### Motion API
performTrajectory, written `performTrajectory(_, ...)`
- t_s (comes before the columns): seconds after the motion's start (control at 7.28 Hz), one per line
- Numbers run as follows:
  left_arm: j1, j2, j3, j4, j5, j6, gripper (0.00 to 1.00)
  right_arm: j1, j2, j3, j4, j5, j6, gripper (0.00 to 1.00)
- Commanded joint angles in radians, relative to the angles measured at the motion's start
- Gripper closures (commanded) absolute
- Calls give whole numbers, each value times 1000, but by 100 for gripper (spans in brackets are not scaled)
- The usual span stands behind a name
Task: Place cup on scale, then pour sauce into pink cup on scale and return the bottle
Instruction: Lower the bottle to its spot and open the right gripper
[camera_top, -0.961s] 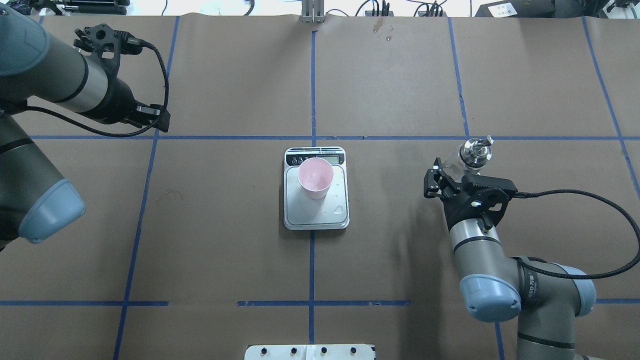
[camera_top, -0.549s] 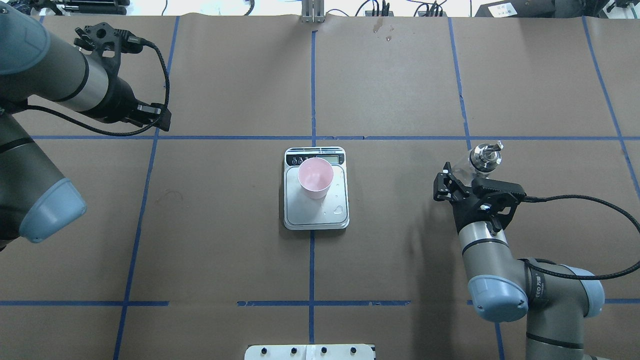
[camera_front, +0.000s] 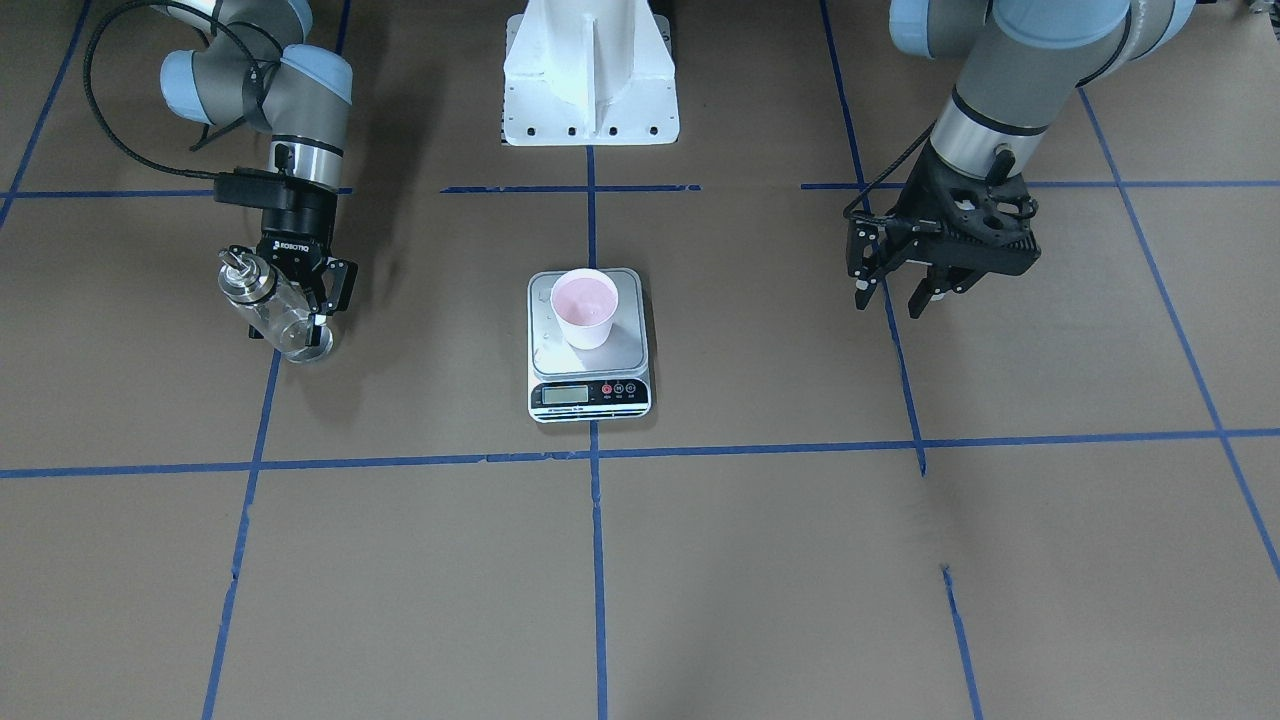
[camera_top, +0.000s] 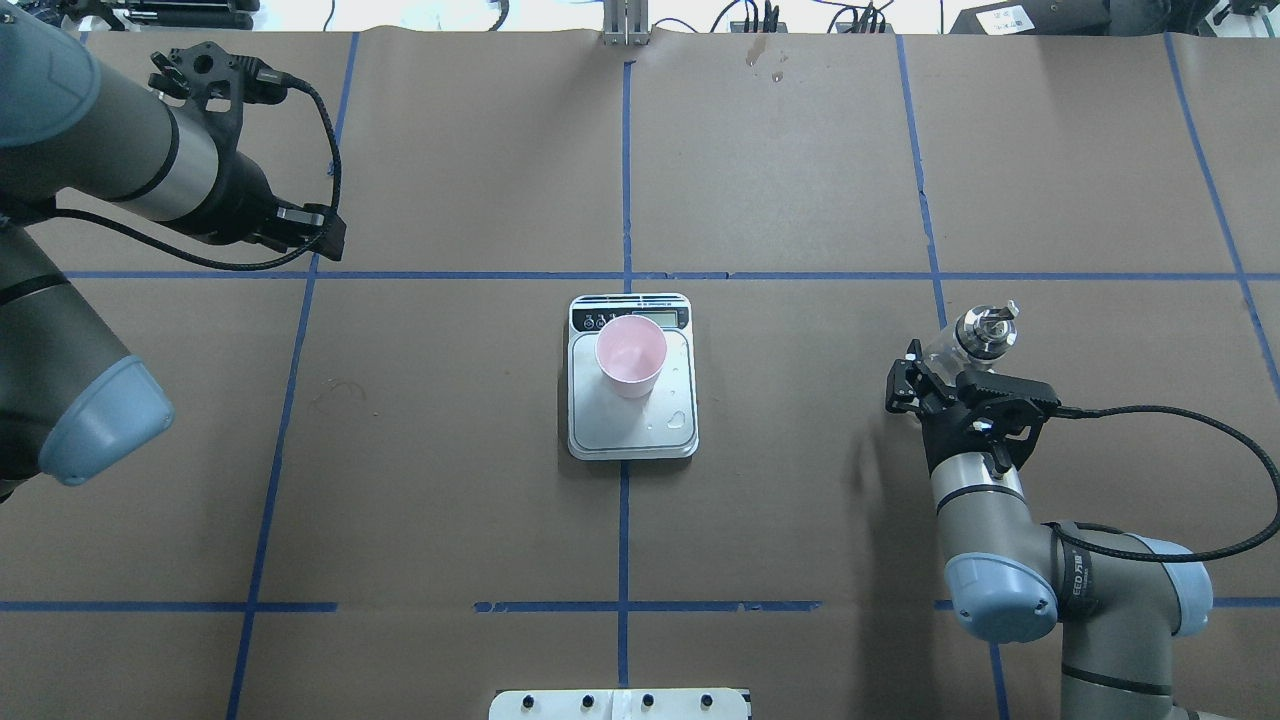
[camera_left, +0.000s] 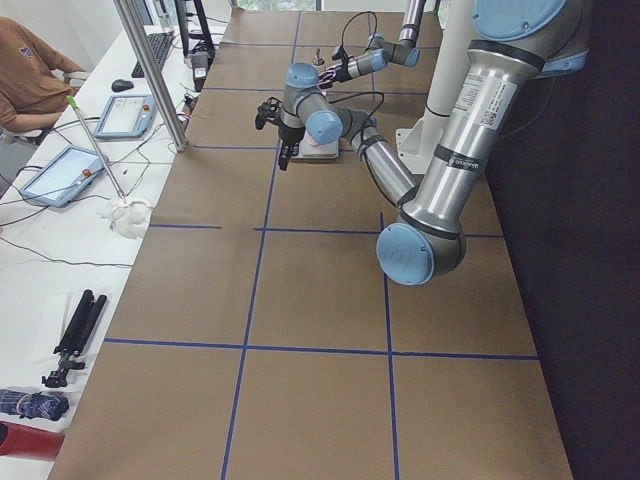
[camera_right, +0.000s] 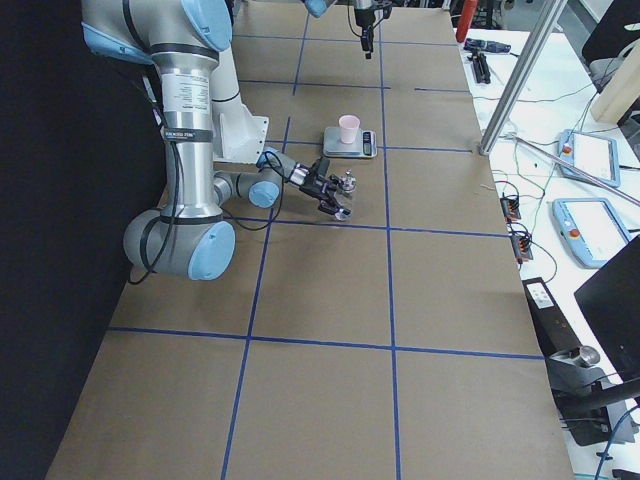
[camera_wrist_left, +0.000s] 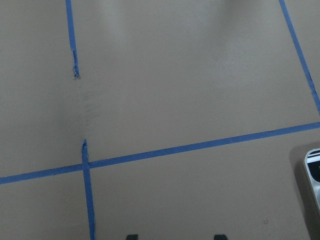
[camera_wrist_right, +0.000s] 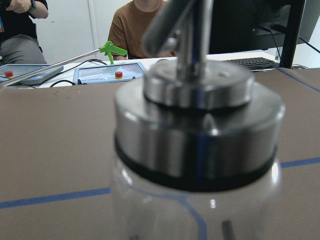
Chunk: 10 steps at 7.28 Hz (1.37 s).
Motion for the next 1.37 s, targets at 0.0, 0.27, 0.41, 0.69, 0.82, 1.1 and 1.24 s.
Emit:
performTrajectory(0.0,1,0,0,0,0,0,40,-1,-1,-6,0,0,1,100)
performTrajectory(0.27,1,0,-1,2,0,0,40,-2,4,-20,0,2,0,87)
performTrajectory(0.41,0,2,0,0,0,0,40,-4,7,-28,0,2,0,1)
performTrajectory(0.69,0,2,2,0,3,1,40,-4,7,-23,0,2,0,0)
performTrajectory(0.82,0,2,3,2,3,1,40,-8,4,-17,0,0,1,0)
performTrajectory(1.1,0,2,3,2,3,0,39,-39,-1,-2,2,-3,1,0)
performTrajectory(1.24,0,2,3,2,3,0,39,-63,-18,16,2,-11,1,0)
